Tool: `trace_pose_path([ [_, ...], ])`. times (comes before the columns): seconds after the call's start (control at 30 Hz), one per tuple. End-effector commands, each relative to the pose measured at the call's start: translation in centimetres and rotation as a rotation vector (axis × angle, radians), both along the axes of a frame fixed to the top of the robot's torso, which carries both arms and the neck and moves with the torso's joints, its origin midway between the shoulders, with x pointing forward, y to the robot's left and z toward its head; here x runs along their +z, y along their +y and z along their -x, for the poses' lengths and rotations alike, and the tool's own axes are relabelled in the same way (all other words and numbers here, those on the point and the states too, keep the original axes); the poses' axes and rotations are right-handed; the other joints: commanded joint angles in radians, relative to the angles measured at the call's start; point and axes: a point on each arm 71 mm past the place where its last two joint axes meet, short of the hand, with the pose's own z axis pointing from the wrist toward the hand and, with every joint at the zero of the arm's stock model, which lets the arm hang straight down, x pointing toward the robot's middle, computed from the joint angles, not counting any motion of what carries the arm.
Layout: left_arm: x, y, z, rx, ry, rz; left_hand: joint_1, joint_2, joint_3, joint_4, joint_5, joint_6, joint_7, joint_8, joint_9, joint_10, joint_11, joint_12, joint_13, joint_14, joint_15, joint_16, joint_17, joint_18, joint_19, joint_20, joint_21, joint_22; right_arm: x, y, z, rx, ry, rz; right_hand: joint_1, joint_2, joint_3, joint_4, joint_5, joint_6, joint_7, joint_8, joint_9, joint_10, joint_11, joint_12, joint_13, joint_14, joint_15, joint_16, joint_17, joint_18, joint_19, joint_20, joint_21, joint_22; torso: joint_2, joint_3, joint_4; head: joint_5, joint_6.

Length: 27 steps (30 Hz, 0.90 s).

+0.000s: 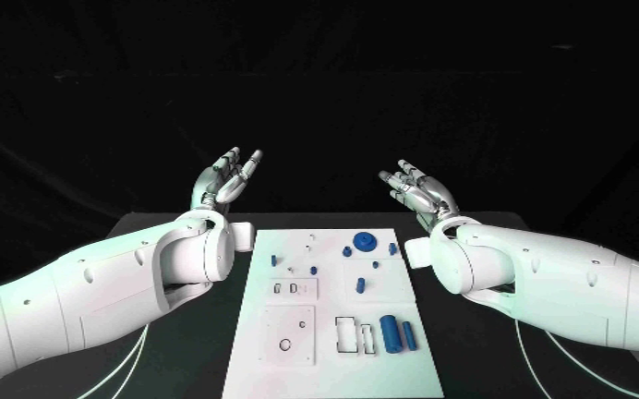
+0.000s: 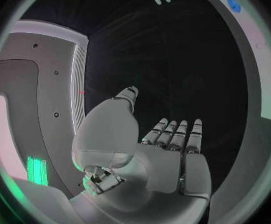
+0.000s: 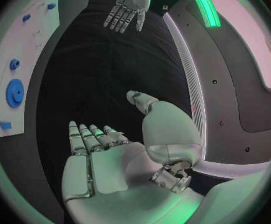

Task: Assemble the parts on the task board

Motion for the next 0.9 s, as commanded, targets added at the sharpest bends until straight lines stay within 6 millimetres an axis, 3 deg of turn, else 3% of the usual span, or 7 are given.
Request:
trace_pose_path([
  [0.03,0.2,-0.4,0.0,-0.032,-0.024,0.037,0.052,0.0,0.003,0.012,0.015,0.016,0.067,0.007,0.004,0.015,0.01,0.003,0.002,0.016,0.012,0.007,0.003,0.018,0.009,0.017,0.007,0.004,0.0,0.9,-0.1,0.187,0.027,0.004,0.097,-0.011,0.039,-0.052,-0.001,0.072,0.179,0.024,0.017,0.071,0.013,0.019,0.01,0.07,0.012,0.024,0.018,0.022,0.038,0.015,0.021,0.01,0.0,0.0,0.0,0.0,0.0],
  [0.23,0.2,-0.4,0.0,-0.032,-0.024,0.037,0.066,0.004,0.001,0.008,0.015,0.031,0.078,0.011,0.008,0.032,0.021,0.006,0.004,0.042,0.019,0.019,0.009,0.02,0.021,0.017,0.016,0.009,0.1,0.8,-0.4,0.22,0.032,0.017,0.232,-0.053,0.054,-0.173,-0.052,0.308,0.176,0.109,0.072,0.389,-0.004,0.097,0.045,0.326,-0.013,0.113,0.075,0.049,0.223,0.009,0.096,0.049,0.0,0.0,0.0,0.0,0.0],
  [0.27,0.3,0.6,0.3,-0.063,-0.013,0.054,0.07,0.006,0.001,0.008,0.015,0.039,0.082,0.013,0.009,0.039,0.025,0.006,0.005,0.051,0.023,0.024,0.012,0.021,0.024,0.016,0.019,0.011,1.0,-0.6,-1.0,0.154,-0.103,0.2,0.25,-0.059,0.054,-0.19,-0.06,0.371,0.175,0.133,0.086,0.463,-0.01,0.119,0.052,0.397,-0.026,0.139,0.09,0.055,0.276,0.01,0.118,0.059,0.018,-0.0067,0.0021,0.004,-0.022],
  [0.3,0.3,0.6,0.3,-0.064,-0.013,0.055,0.073,0.007,0.0,0.007,0.016,0.045,0.084,0.015,0.011,0.045,0.028,0.007,0.005,0.059,0.025,0.028,0.013,0.022,0.028,0.016,0.021,0.012,1.0,-0.7,-1.1,0.152,-0.109,0.212,0.255,-0.062,0.052,-0.195,-0.064,0.387,0.174,0.139,0.089,0.483,-0.013,0.123,0.052,0.416,-0.026,0.145,0.094,0.059,0.29,0.009,0.123,0.062,0.02,-0.0066,0.0026,0.004,-0.022],
  [0.37,0.3,0.6,0.3,-0.073,-0.013,0.06,0.086,0.012,-0.002,0.005,0.02,0.082,0.099,0.025,0.02,0.078,0.043,0.01,0.008,0.088,0.035,0.045,0.021,0.034,0.047,0.015,0.034,0.02,1.3,-0.9,-1.2,0.149,-0.142,0.273,0.291,-0.071,0.047,-0.228,-0.071,0.555,0.166,0.203,0.126,0.674,-0.03,0.166,0.06,0.62,-0.052,0.212,0.131,0.086,0.444,0.006,0.18,0.085,0.025,-0.0058,0.0047,0.003,-0.022],
  [0.47,0.4,0.6,0.5,-0.089,-0.015,0.066,0.101,0.017,-0.005,0.003,0.024,0.143,0.116,0.046,0.035,0.147,0.062,0.017,0.014,0.125,0.046,0.07,0.03,0.062,0.07,0.015,0.052,0.031,1.7,-1.2,-1.3,0.159,-0.182,0.356,0.305,-0.073,0.038,-0.246,-0.075,0.679,0.152,0.246,0.149,0.774,-0.049,0.166,0.054,0.719,-0.076,0.229,0.139,0.11,0.576,0.005,0.212,0.091,0.033,-0.0056,0.0059,0.001,-0.024],
  [0.9,2.0,0.1,1.3,-0.169,-0.037,0.085,0.145,0.027,-0.009,-0.002,0.016,0.367,0.148,0.137,0.089,0.451,0.099,0.043,0.032,0.391,0.05,0.2,0.078,0.079,0.325,0.011,0.207,0.11,3.1,-0.3,-1.6,0.36,-0.318,0.792,0.305,-0.086,0.005,-0.26,-0.084,0.795,0.107,0.261,0.168,0.932,-0.094,0.113,0.055,0.89,-0.125,0.229,0.158,0.138,0.724,-0.014,0.198,0.061,0.082,-0.0059,0.0142,-0.003,-0.022],
])
